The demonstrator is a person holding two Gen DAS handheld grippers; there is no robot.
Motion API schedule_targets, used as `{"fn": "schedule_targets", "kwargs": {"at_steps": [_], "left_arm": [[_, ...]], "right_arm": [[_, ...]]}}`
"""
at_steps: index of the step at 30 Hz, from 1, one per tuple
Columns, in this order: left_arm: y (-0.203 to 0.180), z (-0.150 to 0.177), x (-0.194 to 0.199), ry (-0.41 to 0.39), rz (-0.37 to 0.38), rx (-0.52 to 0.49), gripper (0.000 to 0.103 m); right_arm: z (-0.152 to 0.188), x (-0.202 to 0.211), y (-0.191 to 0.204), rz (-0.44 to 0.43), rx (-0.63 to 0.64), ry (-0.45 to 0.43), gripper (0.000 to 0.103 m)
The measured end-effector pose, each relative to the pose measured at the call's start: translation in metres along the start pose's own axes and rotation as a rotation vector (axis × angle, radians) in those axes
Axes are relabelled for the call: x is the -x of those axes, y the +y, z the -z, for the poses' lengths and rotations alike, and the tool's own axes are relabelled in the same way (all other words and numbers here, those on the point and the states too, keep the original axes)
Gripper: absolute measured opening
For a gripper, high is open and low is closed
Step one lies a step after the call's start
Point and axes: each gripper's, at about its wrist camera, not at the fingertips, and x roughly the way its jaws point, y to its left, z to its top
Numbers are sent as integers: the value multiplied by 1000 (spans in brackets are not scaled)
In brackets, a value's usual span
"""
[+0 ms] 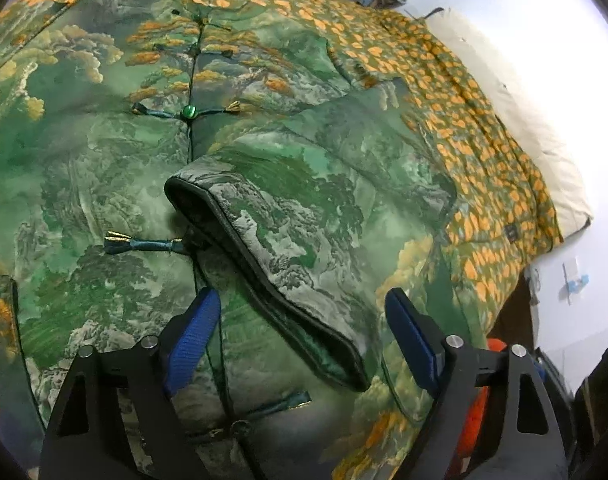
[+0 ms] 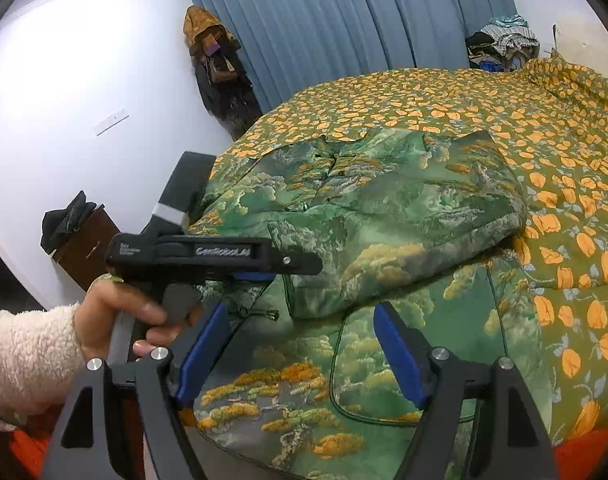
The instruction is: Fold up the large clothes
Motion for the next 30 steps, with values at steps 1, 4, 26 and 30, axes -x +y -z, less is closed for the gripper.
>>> {"fn": "schedule_targets", "kwargs": {"at_steps": [1, 4, 26, 30], "left_arm": [[-1, -1, 1, -11, -5, -2, 81], [-2, -2, 8, -42, -28, -5, 75], [2, -28, -15, -4, -18, 35, 6], [-3, -41, 9, -42, -56, -28, 5]], "right_arm": [[0, 0, -1, -4, -6, 1, 77], [-1, 1, -2, -2, -6, -7, 77], [1, 7, -1, 35, -7, -33, 77], [-7, 11, -9, 56, -18, -22, 77]]}}
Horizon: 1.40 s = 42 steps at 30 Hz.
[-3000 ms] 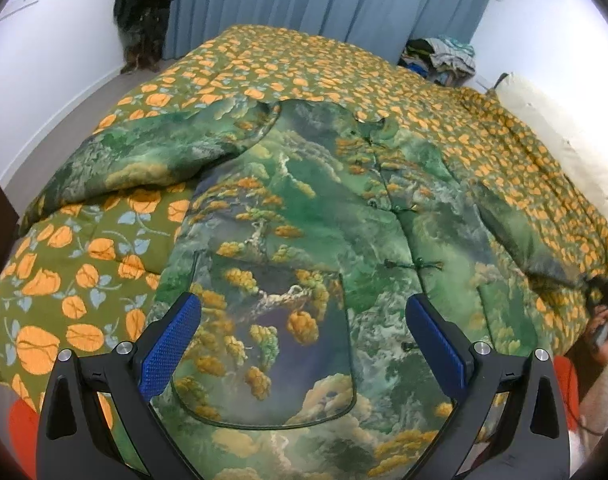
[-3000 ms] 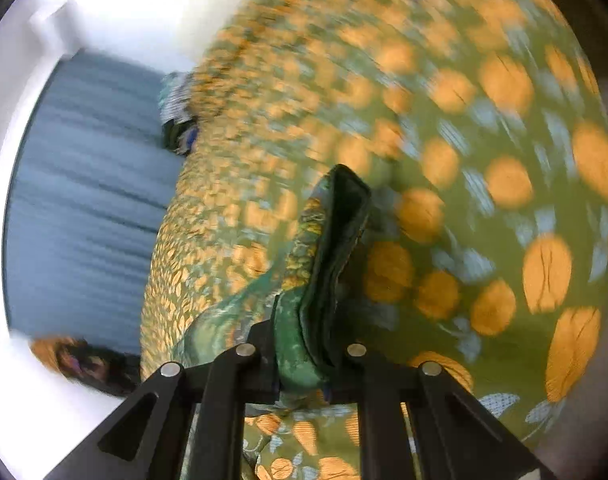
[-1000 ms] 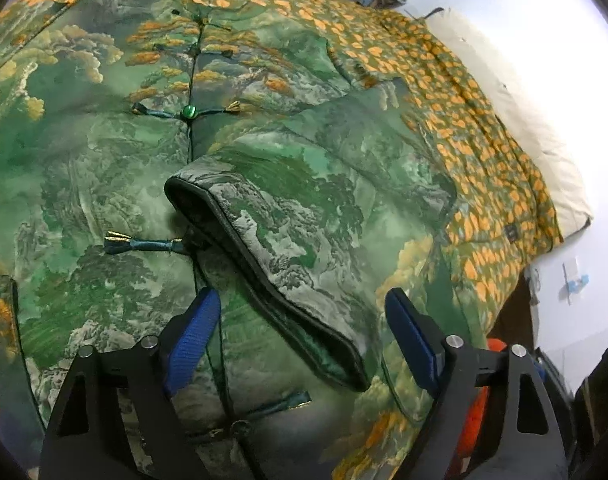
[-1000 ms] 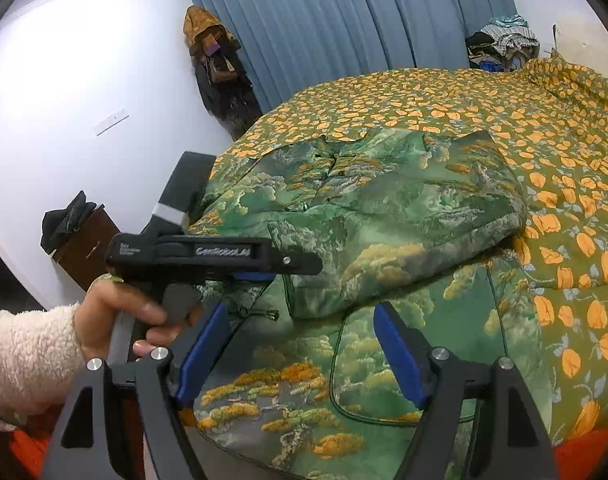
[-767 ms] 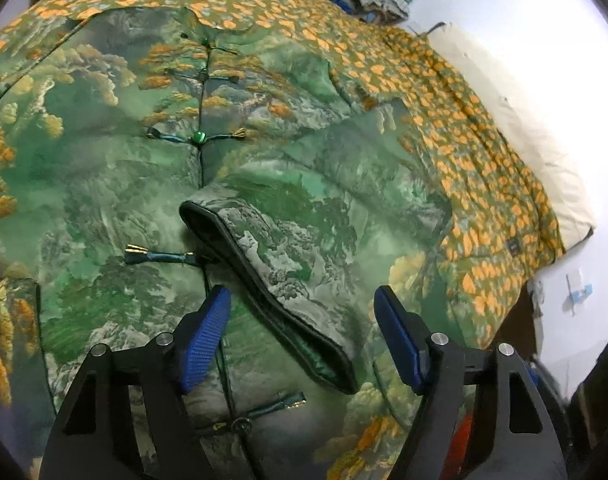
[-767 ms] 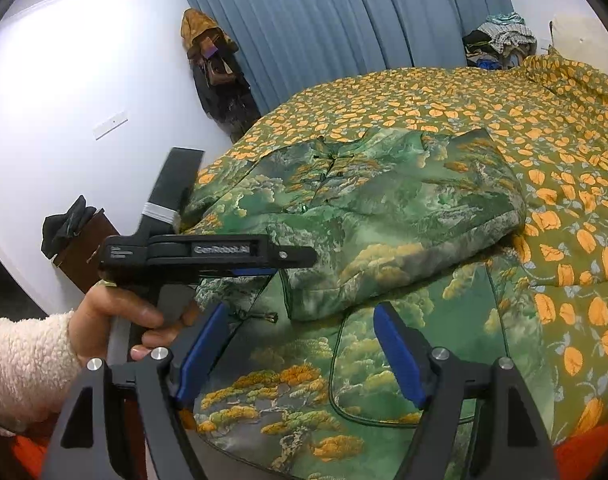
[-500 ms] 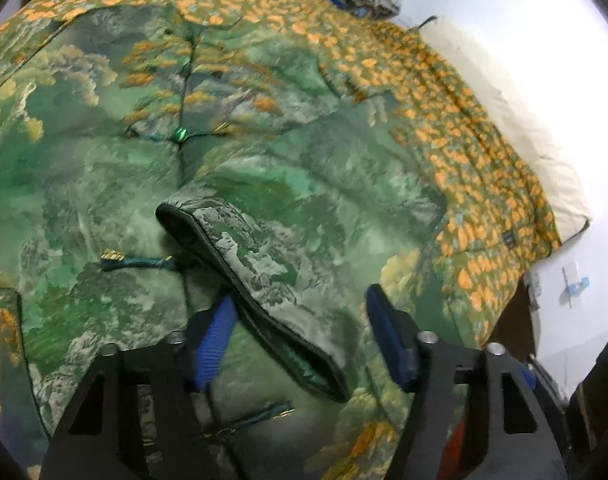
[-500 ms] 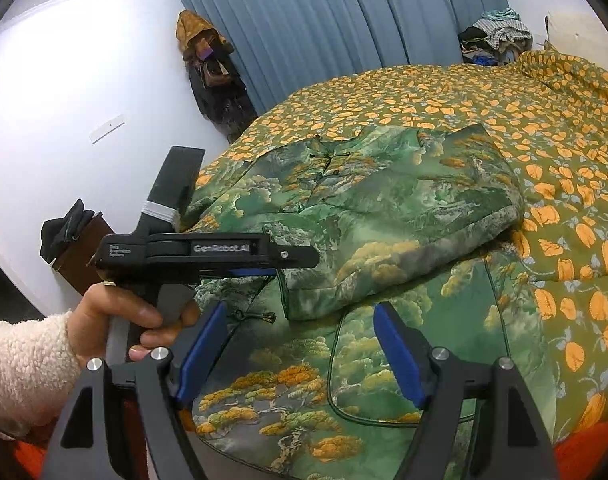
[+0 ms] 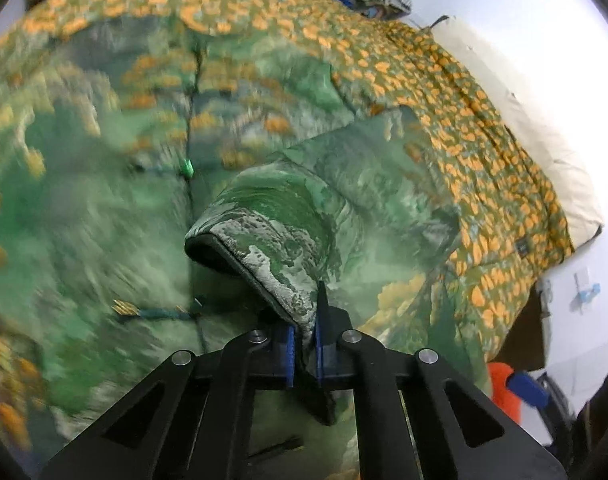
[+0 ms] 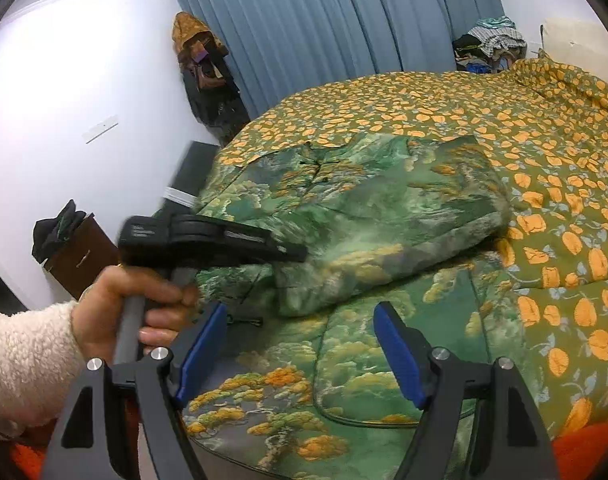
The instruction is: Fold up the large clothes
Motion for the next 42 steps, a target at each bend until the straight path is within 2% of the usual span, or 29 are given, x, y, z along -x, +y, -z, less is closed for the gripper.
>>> {"fn": "schedule_targets", "kwargs": {"at_steps": [3, 8, 12, 15, 16, 18, 20, 24, 28, 32, 37, 39, 42], "left_arm": [[10, -24, 18, -39, -31, -30, 5], [56, -82, 28, -78, -120, -20, 4], [93, -112, 14, -80, -201, 16, 5], [114, -121, 2, -72, -222, 46, 5], [118, -122, 0, -70, -223, 53, 5], [125, -124, -5, -62, -223, 72, 5], [129, -130, -8, -64, -235, 66, 5], [132, -139, -16, -47, -291, 29, 5], [141, -137, -29, -17, -312, 35, 6], [140, -133, -37, -8, -334, 4, 6], [142, -134, -38, -3, -331, 13, 7], [142, -136, -37, 0, -331, 7, 7], [143, -137, -40, 11, -339, -4, 8]], "right_arm": [[-17, 4, -14, 26, 11, -8, 77], [-66, -4, -45, 123, 63, -20, 77], [-109, -41, -80, 168, 71, 13, 77], [-133, -79, -106, 185, 36, 52, 74], [-141, -95, -114, 199, 39, 68, 69], [-151, -119, -121, 214, 56, 114, 33], [-161, -144, -125, 211, 55, 148, 21], [-165, -182, -123, 188, 39, 227, 21], [-146, -224, -124, 241, 57, 355, 20], [-133, -243, -131, 248, 41, 396, 19], [-142, -238, -130, 246, 46, 387, 19], [-157, -232, -133, 233, 36, 354, 20], [-185, -226, -131, 257, 46, 268, 21]]}}
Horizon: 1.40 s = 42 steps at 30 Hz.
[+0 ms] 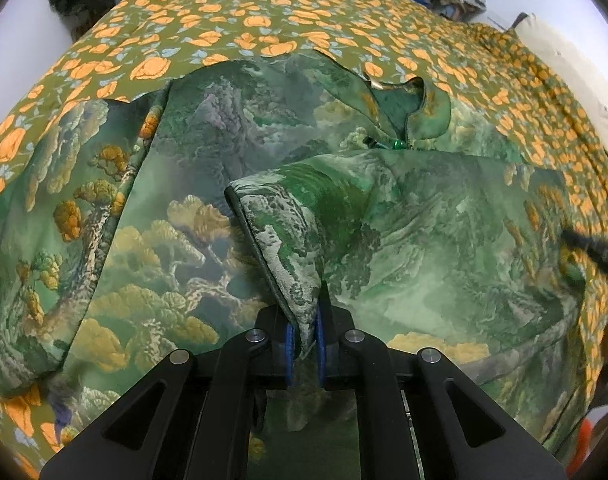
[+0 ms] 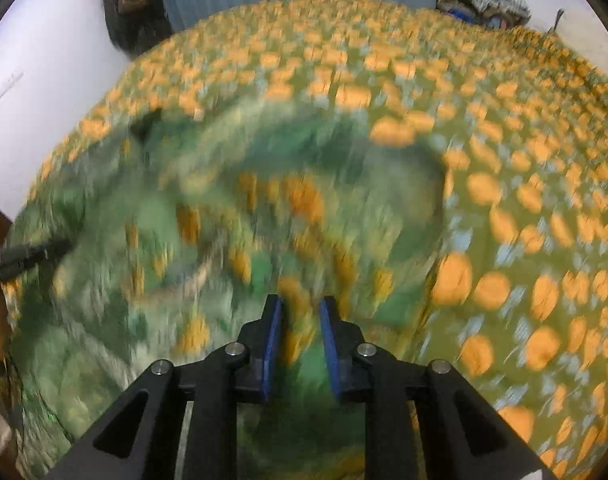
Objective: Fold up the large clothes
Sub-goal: 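Hold the sleeve edge with the left tool while the right tool grasps and folds the jacket side panel over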
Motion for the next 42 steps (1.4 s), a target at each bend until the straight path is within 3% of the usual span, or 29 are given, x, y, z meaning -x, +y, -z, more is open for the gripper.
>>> {"fn": "schedule_targets", "kwargs": {"at_steps": [4, 9, 11, 20, 25, 34, 37, 39, 40, 41, 42], "left_arm": [[-2, -2, -5, 6, -14, -9, 8], [-3, 0, -9, 2, -27, -27, 9], [-3, 1, -10, -2, -30, -31, 10], [-7, 6, -9, -21, -64, -62, 11], [-10, 8, -11, -27, -89, -65, 11], [-17, 9, -15, -33, -135, -86, 12], [-15, 11, -10, -41, -140, -83, 19], [-13, 15, -1, -54, -168, -82, 46], [-11, 18, 4, -57, -185, -80, 55], [-7, 22, 10, -58, -189, -76, 66], [-4, 26, 15, -61, -182, -72, 70]], "right_arm": [[-29, -7, -8, 13, -33, -65, 21], [-34, -69, -12, 8, -53, 86, 20], [-31, -79, -12, 8, -58, 90, 20], [-4, -25, -10, -24, -15, 18, 23], [37, -5, 2, -38, 40, 63, 23], [51, -29, 13, 13, 76, 81, 23], [49, -24, 13, 25, 60, 73, 23], [49, -17, 16, 43, 71, 48, 23], [51, -11, 17, 52, 73, 32, 23], [53, -5, 17, 55, 67, 20, 27], [54, 0, 17, 54, 57, 8, 37]]}}
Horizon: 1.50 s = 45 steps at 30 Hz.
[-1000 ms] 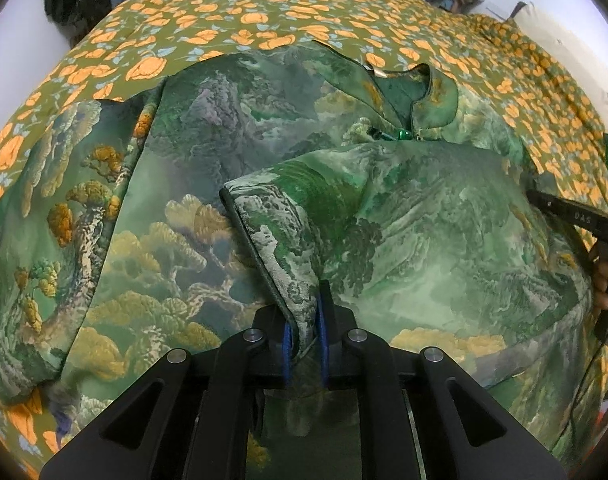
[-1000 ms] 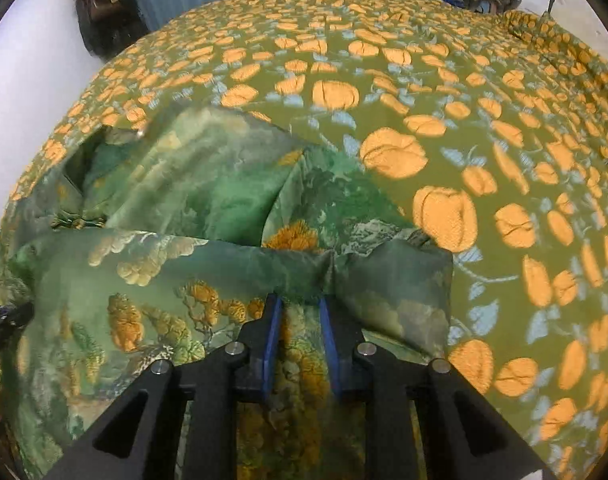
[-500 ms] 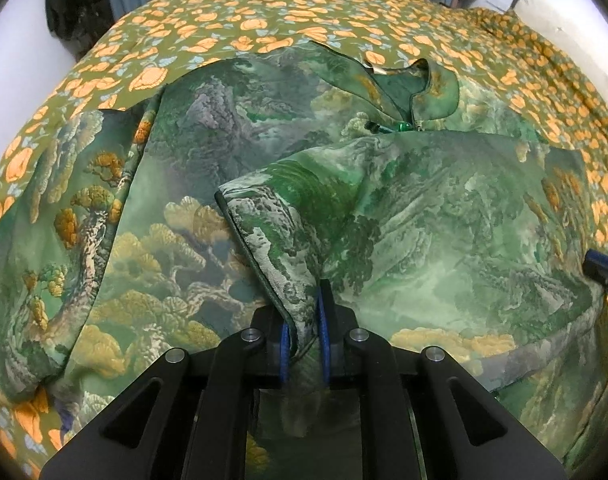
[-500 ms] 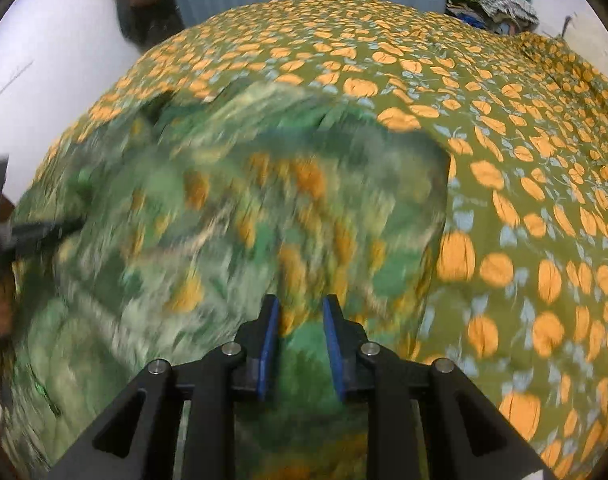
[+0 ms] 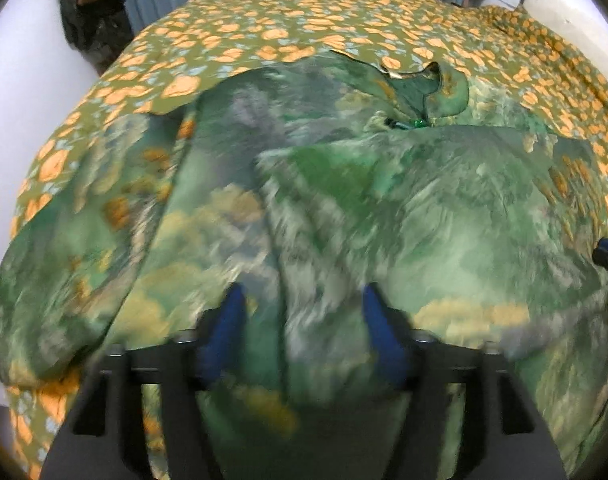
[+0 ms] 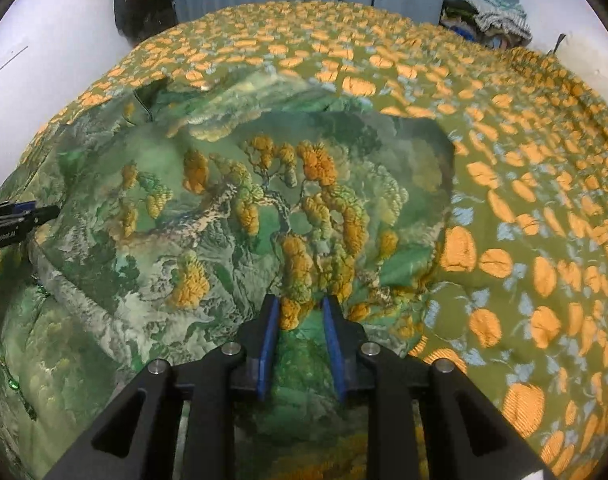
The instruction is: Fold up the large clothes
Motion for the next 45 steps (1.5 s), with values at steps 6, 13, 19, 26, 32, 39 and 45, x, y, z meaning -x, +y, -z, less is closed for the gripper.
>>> {"fn": "schedule_targets", "kwargs": {"at_steps": [6, 13, 19, 26, 32, 39, 45], "left_arm": [[36, 49, 44, 23, 58, 23, 77], [109, 105, 103, -38, 7, 60, 88], [219, 131, 109, -29, -32, 337, 90], [332, 162, 98, -66, 20, 760, 91], [377, 177, 54, -82, 188, 1084, 91], [412, 181, 31, -178, 196, 1290, 88], [424, 190, 26, -203, 159, 1320, 17]], "right_arm": [[17, 44, 13, 12, -44, -45, 75], [51, 103, 57, -100, -51, -97, 75], [83, 137, 112, -207, -19, -119, 75], [98, 163, 164, -238, 97, -137, 75], [97, 175, 181, -268, 119, -148, 75], [108, 180, 192, -271, 153, -134, 75], [116, 175, 191, -276, 141, -103, 75]]}}
